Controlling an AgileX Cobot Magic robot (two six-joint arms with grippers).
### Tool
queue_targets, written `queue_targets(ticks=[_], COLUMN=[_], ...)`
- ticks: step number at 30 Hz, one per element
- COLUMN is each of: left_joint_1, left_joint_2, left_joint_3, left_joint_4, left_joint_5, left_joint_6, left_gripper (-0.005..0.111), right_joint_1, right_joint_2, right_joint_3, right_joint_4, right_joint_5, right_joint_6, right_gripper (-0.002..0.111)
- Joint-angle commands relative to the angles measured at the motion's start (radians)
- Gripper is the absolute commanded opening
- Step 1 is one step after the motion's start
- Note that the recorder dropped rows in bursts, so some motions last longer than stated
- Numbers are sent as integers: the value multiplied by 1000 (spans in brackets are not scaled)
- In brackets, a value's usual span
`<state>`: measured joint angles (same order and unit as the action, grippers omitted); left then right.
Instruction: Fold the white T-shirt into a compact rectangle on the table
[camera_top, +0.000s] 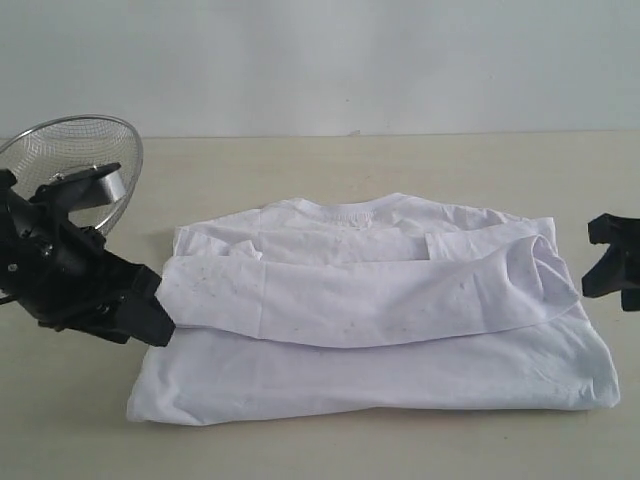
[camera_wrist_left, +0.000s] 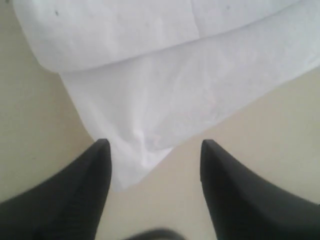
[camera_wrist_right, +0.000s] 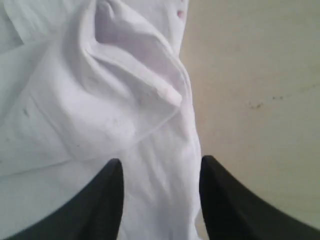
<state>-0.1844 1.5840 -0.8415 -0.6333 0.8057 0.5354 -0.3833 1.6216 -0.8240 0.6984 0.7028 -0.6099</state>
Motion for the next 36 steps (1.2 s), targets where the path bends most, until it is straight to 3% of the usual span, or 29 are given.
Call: queue_targets(ticks=[1,11,36], left_joint_1=[-1,-1,-1], left_joint_2=[-22,-22,-22], left_joint_3=[3,3,3], left_joint_4=[2,2,2], left_joint_5=[-28,-9,-1], left_joint_6=[-5,-5,-5], left_gripper=[52,52,52], right_joint_1=[0,104,104], right_joint_2=[32,124,170], right_joint_3=[-49,-122,-126], right_joint_4=[53,6,-2], right_joint_5=[-45,-97,-115], right_joint_6=[-89,-156,-156], right_gripper=[42,42,42])
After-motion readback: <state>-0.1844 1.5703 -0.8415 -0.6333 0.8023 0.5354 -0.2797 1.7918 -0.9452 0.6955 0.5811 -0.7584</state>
